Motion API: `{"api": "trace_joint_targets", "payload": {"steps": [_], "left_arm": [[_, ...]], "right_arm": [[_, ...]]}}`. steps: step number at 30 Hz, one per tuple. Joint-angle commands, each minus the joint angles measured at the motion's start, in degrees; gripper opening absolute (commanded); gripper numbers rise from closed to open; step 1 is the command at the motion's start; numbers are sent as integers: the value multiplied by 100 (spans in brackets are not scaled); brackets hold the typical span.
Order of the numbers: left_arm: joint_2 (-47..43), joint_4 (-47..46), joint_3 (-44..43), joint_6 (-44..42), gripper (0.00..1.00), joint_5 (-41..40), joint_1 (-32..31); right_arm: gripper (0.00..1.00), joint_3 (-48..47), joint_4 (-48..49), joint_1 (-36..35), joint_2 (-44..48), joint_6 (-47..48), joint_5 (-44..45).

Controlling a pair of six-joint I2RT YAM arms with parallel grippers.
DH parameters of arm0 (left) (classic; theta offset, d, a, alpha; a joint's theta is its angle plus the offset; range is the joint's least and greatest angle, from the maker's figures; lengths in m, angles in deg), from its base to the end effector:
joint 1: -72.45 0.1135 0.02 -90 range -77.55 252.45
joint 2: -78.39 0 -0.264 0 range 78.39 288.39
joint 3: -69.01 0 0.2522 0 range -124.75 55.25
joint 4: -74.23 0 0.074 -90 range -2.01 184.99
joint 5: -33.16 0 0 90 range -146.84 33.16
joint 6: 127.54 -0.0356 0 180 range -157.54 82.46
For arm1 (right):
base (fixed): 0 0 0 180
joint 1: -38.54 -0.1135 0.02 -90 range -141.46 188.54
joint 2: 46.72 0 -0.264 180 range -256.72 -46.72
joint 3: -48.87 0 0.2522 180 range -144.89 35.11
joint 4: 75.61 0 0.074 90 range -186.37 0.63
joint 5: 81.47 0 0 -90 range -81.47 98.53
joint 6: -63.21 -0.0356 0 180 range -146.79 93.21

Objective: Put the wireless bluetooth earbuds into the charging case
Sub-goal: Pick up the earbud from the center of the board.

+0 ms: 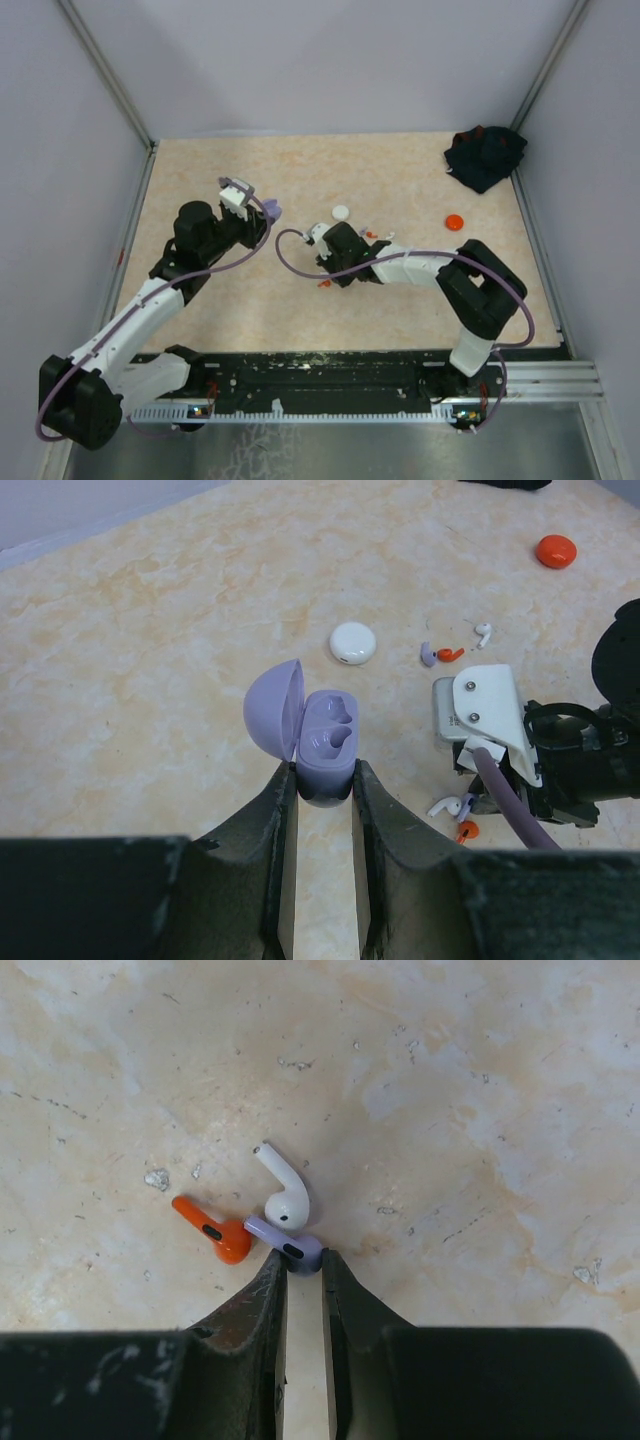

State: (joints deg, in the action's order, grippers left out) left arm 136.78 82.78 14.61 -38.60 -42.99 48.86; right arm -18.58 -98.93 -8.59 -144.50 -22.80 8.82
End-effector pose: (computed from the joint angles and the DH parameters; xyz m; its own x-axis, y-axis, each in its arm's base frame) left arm 0.2158 -0.1035 0.2972 -0.1878 0.1016 -0.9769 0.6063 0.7945 -0.0339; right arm 0.2303 0.2479 0.1594 -0.4958 -0.6363 -0.5910 -0.7672 0.6398 -0.0453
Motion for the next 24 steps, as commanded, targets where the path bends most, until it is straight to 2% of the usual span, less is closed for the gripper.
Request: {"api": "trace_joint_targets", "payload": {"steps": [1,9,19,24], "left_arm": [[-190,-378,1,40,1,288,61],[-188,-410,15,27,1,441,68],[-198,-420,22,13,1,489,76],[-205,-425,13,16,1,510,81]], "right_arm": [[12,-119,-395,-20,451,31,256],[14,-172,-1316,216,699,171,838],[18,-333,-1508,310,431,364,823],[24,-367,-1573,370,414,382,901]]}}
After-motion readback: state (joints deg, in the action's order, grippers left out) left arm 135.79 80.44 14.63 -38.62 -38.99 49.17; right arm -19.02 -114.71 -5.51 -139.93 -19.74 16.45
